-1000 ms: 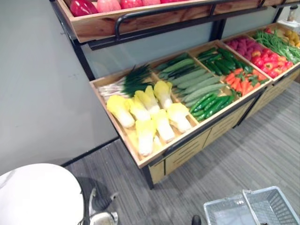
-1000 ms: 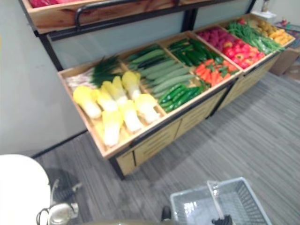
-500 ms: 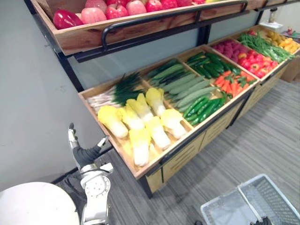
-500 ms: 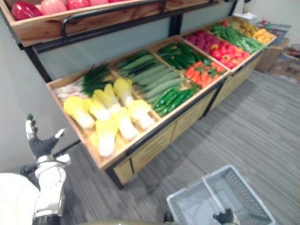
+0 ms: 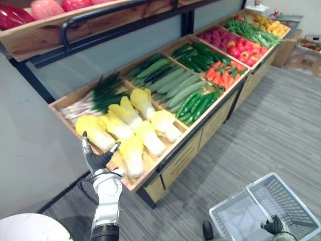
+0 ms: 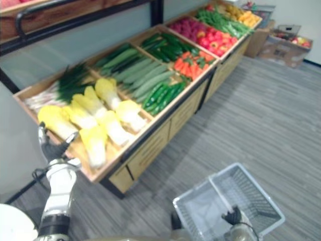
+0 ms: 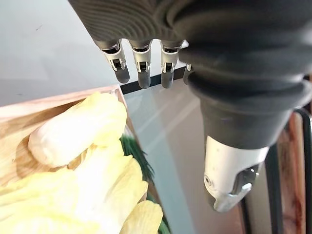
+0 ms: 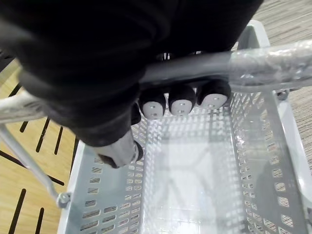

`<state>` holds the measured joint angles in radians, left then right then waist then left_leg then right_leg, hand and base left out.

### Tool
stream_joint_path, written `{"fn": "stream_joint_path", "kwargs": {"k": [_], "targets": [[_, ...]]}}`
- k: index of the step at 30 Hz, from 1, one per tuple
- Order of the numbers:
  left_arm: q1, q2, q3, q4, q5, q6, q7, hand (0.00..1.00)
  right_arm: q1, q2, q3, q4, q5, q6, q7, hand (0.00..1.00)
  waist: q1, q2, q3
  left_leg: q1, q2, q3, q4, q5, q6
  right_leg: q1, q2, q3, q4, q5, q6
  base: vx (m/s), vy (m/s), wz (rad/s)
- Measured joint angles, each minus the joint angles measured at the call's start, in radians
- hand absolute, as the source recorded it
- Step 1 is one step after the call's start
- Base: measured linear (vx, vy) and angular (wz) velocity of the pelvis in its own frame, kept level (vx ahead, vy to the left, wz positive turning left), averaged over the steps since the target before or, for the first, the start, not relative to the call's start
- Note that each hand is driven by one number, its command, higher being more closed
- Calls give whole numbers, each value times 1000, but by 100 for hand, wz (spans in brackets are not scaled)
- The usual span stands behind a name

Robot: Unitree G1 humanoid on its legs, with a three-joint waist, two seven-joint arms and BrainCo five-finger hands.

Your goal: Pick vegetable in the basket

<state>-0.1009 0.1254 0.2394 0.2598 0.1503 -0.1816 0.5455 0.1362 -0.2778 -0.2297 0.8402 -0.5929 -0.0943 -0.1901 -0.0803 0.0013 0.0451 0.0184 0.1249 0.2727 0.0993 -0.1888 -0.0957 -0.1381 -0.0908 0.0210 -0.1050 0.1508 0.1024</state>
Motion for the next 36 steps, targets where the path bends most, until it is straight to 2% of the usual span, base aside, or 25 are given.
{"fn": "stream_joint_path", "kwargs": {"k": [4,11,20,28,36], "targets": [[-44,3,-1,71,-28,19,4,0,-25,-1,15,-14,-18,0,-3,100,-4,-3,30,0,-2,21,-11,0,0,-20,4,21,0,12,0,26,0,-18],[-103,6,0,116,-51,22,43,0,-63,-1,53,-47,-19,-1,-13,100,-25,-8,73,-25,-9,21,-11,0,0,-51,-4,31,0,20,1,8,4,-4],[-133,6,-2,148,-51,38,81,0,-99,-1,93,-52,-18,-6,-22,100,-23,-12,105,-67,-9,22,10,-1,0,-88,-6,39,0,33,-1,-17,-16,-1],[-129,-6,-18,153,-50,44,81,0,-101,-1,92,-53,-19,-4,-43,100,-23,-12,114,-70,-2,27,15,-2,-2,-93,2,45,0,36,-4,-13,-36,-3],[-128,-5,-36,267,-50,66,71,0,-103,-1,92,-59,-19,-4,-47,100,-22,-11,135,-69,5,33,29,-12,-5,-89,8,51,0,36,-4,0,-3,-2]]}}
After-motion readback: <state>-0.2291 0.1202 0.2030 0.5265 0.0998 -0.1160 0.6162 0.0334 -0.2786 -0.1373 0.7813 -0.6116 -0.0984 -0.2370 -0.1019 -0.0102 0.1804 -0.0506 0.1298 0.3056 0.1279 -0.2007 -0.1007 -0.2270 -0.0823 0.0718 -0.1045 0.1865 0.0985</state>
